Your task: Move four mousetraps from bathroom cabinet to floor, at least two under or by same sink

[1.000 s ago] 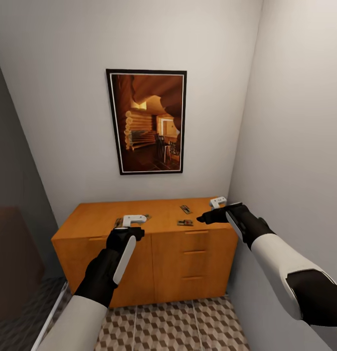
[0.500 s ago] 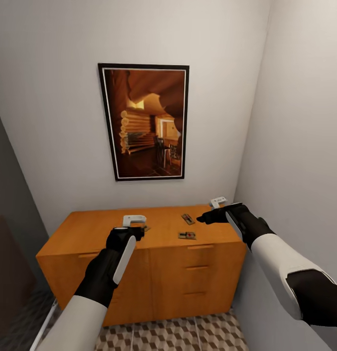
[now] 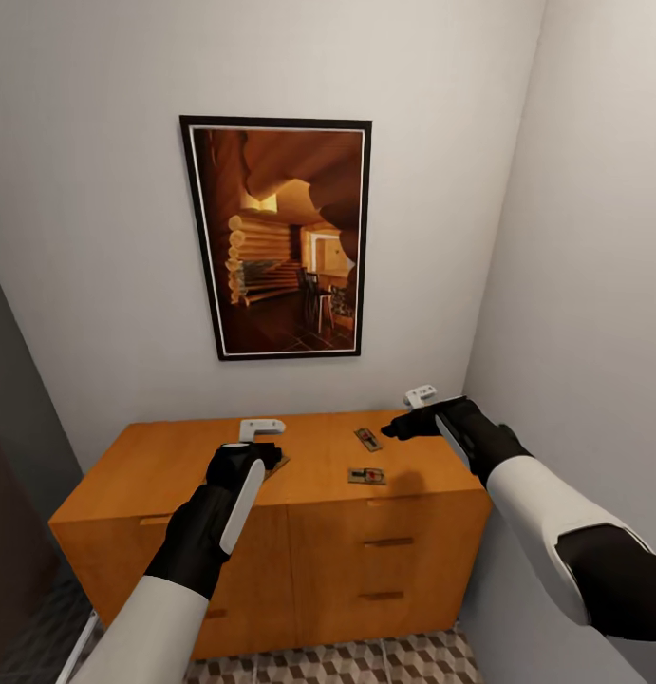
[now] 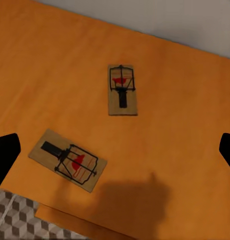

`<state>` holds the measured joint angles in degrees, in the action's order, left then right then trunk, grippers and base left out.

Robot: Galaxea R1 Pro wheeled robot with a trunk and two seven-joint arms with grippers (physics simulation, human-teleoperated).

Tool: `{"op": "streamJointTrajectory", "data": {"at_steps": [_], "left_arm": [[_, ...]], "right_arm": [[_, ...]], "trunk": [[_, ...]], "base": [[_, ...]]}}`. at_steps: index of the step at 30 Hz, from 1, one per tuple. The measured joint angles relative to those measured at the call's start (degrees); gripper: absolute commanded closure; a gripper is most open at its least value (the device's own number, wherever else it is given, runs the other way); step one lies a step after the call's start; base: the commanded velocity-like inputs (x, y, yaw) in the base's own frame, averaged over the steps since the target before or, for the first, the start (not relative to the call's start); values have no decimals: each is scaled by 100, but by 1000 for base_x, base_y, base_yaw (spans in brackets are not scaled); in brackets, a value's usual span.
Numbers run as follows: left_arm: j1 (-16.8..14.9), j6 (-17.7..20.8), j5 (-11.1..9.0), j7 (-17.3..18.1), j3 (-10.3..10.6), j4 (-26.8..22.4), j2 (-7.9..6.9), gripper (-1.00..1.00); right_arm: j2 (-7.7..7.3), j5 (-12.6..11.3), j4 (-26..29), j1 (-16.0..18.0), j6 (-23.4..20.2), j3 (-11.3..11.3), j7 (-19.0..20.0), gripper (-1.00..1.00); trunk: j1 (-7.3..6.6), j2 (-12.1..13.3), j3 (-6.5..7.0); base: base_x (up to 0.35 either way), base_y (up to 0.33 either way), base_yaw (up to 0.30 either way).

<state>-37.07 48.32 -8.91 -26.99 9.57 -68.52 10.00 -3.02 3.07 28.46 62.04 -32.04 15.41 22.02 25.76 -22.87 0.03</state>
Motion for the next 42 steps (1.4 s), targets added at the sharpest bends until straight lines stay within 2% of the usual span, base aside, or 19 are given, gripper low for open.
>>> {"op": "streamJointTrajectory", "data": {"at_steps": [4, 11, 33, 42], "left_arm": [[0, 5, 0, 1, 6, 0, 0, -100], [0, 7, 0, 2, 10, 0, 0, -100], [0, 7, 0, 3, 4, 0, 0, -100], [1, 9, 1, 5, 1, -2, 0, -100]], "right_arm": [[0, -10, 0, 1, 4, 230, -2, -100], [-2, -16, 0, 0, 6, 332, 3, -100], [0, -22, 0, 0, 15, 360, 38, -100], [2, -25, -2, 0, 16, 361, 38, -100]], "trunk": [[0, 0, 0], [0, 0, 0], [0, 0, 0], [0, 0, 0]], "base": [[12, 0, 0], [4, 0, 0], [0, 0, 1], [0, 0, 194]]}}
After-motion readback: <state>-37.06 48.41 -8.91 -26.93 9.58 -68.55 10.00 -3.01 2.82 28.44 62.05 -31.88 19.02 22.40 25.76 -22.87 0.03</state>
